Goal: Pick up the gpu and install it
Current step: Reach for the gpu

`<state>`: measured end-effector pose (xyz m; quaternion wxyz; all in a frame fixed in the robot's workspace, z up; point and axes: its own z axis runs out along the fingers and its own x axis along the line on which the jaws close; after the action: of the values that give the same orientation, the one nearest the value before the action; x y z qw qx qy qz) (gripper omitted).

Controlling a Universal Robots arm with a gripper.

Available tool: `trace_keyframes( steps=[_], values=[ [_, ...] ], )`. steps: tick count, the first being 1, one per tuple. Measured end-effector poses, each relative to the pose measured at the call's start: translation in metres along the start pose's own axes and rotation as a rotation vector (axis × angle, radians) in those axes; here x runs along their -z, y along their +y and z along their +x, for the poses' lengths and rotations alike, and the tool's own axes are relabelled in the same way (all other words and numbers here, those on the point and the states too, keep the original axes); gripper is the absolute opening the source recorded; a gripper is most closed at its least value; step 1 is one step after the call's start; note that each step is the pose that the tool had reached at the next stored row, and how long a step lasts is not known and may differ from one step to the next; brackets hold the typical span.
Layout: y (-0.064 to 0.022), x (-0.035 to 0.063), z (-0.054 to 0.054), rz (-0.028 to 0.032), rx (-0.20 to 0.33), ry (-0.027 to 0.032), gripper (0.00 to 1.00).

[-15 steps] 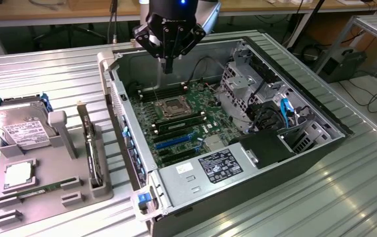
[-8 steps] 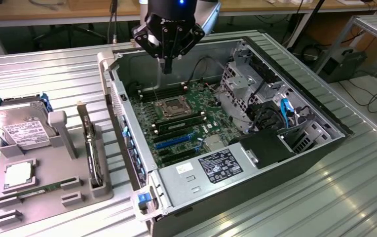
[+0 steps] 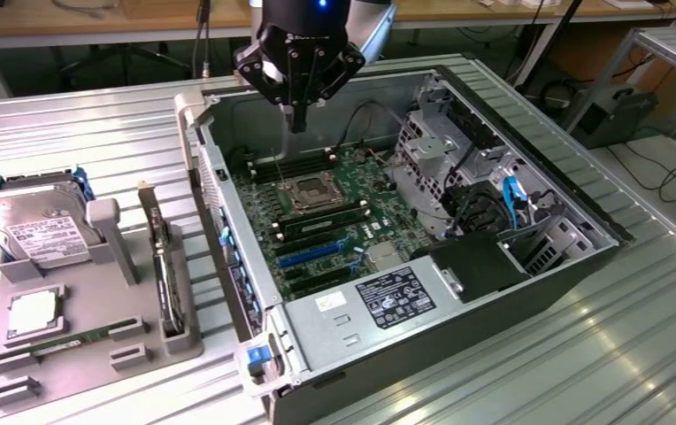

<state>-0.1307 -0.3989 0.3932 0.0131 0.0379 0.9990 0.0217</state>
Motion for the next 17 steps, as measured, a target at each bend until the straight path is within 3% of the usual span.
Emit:
trace_keyframes(
  steps=[17],
  values=[
    [-0.0004, 0.0001, 0.0052, -0.0001, 0.0, 0.0, 0.11]
  ],
)
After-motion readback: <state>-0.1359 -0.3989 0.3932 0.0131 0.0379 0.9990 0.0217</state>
